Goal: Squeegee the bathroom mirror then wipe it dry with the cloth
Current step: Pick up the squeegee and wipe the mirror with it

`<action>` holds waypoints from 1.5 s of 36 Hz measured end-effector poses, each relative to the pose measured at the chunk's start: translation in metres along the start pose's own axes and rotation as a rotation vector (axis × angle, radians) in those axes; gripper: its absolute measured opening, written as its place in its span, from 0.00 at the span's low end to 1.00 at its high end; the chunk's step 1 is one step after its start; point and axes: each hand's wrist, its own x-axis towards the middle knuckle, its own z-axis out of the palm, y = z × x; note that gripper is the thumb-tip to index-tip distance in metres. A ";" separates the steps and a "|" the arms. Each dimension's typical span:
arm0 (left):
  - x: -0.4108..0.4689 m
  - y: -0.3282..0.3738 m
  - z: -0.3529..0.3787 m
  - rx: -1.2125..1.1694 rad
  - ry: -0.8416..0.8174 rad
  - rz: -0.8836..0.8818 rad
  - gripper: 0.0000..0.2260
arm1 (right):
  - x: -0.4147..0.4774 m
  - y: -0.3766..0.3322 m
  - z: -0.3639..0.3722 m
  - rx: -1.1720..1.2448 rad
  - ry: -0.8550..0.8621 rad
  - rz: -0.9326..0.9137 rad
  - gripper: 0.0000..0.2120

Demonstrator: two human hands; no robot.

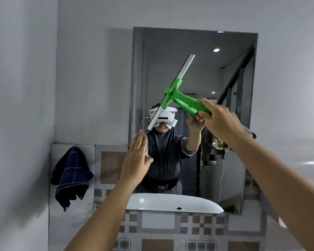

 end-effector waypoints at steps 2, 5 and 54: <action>0.000 0.001 0.000 0.003 0.005 -0.013 0.43 | 0.003 0.008 -0.009 -0.039 -0.015 -0.019 0.16; 0.001 0.005 0.001 -0.012 0.014 -0.042 0.42 | 0.003 0.025 -0.021 -0.067 -0.040 0.003 0.19; -0.021 -0.011 -0.003 0.029 -0.058 0.016 0.38 | -0.130 -0.024 0.078 0.810 0.285 0.674 0.04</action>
